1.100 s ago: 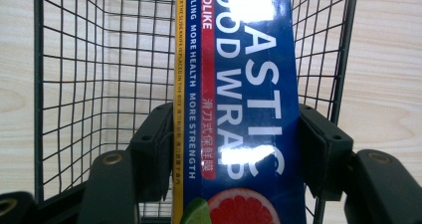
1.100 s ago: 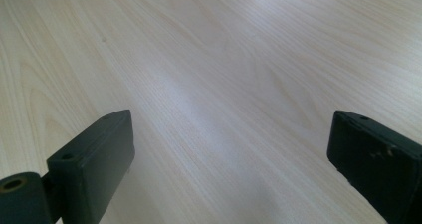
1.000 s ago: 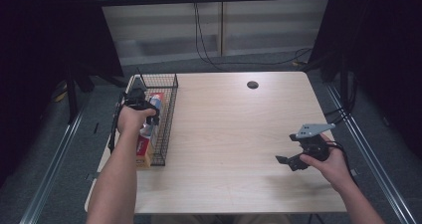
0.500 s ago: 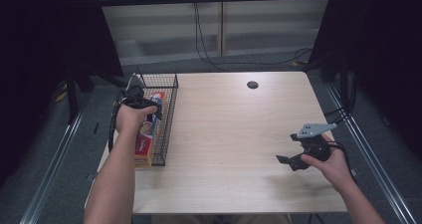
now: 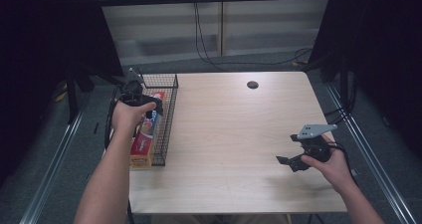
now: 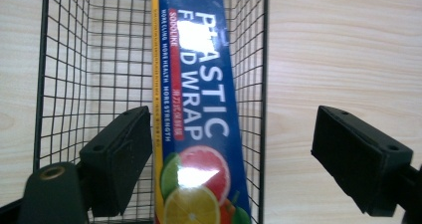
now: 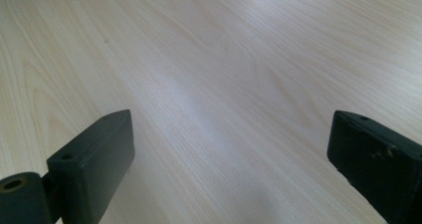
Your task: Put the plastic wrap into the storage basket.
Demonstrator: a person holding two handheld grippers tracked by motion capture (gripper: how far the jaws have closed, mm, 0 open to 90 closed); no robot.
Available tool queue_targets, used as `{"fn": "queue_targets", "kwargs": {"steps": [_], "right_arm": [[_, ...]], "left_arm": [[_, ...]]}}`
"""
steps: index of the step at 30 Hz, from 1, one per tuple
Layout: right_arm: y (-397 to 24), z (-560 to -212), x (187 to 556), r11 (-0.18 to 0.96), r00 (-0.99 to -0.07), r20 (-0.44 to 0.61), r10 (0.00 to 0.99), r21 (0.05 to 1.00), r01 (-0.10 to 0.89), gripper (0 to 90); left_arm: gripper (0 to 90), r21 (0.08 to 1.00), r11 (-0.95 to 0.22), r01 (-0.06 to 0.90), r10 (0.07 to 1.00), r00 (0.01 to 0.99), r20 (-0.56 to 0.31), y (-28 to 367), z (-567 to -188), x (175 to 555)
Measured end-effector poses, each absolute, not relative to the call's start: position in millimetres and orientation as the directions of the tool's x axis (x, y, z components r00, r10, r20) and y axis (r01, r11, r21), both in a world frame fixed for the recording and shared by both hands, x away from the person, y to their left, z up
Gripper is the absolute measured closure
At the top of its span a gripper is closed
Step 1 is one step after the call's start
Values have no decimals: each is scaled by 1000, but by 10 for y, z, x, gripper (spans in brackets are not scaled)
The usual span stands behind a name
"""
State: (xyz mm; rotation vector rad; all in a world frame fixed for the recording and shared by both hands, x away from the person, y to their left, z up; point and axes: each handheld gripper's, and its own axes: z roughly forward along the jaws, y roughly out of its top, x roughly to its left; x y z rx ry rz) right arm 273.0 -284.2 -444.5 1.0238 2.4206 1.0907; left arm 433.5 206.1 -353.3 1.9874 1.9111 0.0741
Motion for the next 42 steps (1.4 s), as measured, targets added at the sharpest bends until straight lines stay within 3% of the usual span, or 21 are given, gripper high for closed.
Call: {"fn": "queue_targets", "kwargs": {"steps": [22, 42], "right_arm": [[-2821, -4459, 2724, 468, -711, 20, 703, 740, 483, 45], [-2774, -4497, 2724, 488, -723, 12, 690, 731, 477, 45]], "left_arm": [[155, 396, -113, 911, 925, 242, -293, 1715, -3406, 4111], [135, 465, -225, 856, 870, 391, -298, 1318, -3491, 3880]]}}
